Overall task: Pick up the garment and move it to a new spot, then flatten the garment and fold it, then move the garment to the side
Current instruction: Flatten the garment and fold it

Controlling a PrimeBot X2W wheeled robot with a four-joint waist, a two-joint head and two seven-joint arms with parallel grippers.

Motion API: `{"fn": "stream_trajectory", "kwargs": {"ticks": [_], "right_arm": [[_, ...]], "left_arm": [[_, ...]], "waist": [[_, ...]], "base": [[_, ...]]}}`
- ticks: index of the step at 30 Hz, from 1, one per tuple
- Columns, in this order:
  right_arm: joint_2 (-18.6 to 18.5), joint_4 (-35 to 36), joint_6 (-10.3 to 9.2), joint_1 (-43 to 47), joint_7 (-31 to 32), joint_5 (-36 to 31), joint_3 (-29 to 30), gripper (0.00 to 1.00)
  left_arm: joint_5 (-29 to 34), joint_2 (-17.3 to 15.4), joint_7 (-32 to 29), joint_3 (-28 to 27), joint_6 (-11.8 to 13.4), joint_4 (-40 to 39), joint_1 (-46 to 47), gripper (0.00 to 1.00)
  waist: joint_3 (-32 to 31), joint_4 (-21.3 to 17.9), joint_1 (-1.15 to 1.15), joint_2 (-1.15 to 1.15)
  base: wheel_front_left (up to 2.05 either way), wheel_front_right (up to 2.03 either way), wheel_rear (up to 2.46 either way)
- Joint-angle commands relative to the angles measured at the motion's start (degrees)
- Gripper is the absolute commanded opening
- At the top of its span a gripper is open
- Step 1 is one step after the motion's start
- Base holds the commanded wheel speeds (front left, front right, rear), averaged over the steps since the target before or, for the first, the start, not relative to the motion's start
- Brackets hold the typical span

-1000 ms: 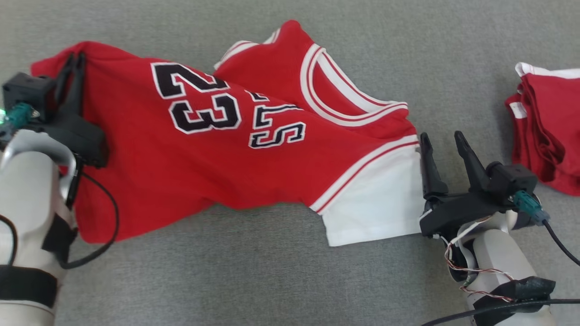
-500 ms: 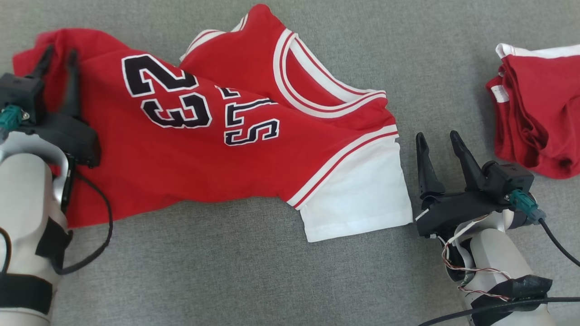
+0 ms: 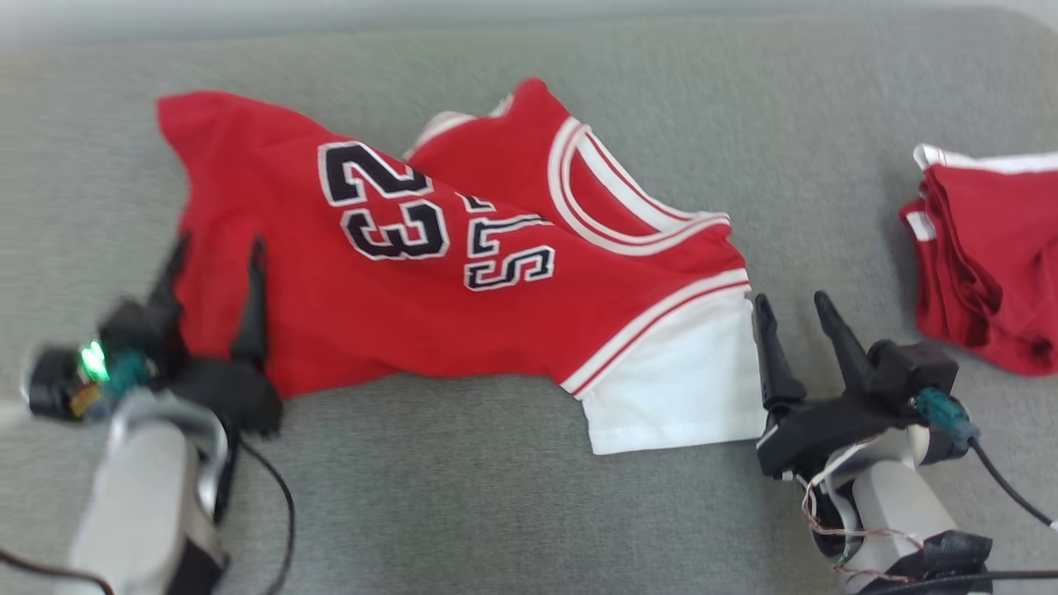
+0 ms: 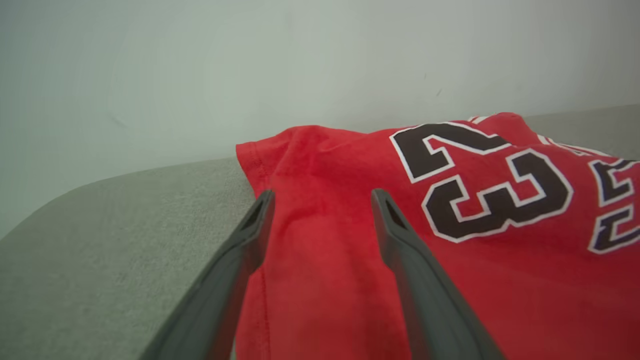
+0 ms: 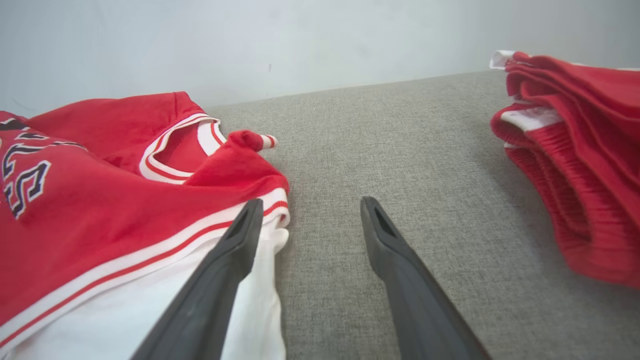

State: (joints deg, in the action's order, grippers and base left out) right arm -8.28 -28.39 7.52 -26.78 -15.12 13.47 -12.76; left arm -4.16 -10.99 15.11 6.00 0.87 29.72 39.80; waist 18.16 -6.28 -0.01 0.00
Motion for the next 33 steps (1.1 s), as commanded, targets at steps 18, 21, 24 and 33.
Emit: {"fn": "stream_trajectory", "kwargs": {"ticks": [18, 21, 24, 33], "right_arm": [[0.83, -1.47, -0.07, 6.08, -0.01, 0.18, -1.51, 1.0], [0.66, -1.43, -0.07, 5.91, 0.0, 0.3, -1.46, 1.0], [0.71, -1.39, -0.07, 5.75, -0.01, 0.11, -1.5, 1.0], [0.61, -1.3, -0.07, 4.73, 0.0, 0.31, -1.59, 1.0]], "left_arm": [[-1.87, 5.65, 0.05, -5.44, -0.25, -2.4, -19.81, 1.0], [-1.64, 5.76, 0.05, -6.4, -0.71, -1.58, -20.35, 1.0], [-1.37, 5.65, 0.05, -7.15, -1.07, -0.25, -19.85, 1.0], [0.52, 5.19, 0.05, -8.23, -0.27, 2.61, -17.18, 1.0]], "waist": [[-9.03, 3.35, 0.01, 0.0], [-8.72, 2.96, 0.01, 0.0], [-8.31, 2.56, 0.01, 0.0], [-7.09, 1.53, 0.01, 0.0]], "base": [[0.0, 0.0, 0.0], [0.0, 0.0, 0.0], [0.0, 0.0, 0.0], [0.0, 0.0, 0.0]]}}
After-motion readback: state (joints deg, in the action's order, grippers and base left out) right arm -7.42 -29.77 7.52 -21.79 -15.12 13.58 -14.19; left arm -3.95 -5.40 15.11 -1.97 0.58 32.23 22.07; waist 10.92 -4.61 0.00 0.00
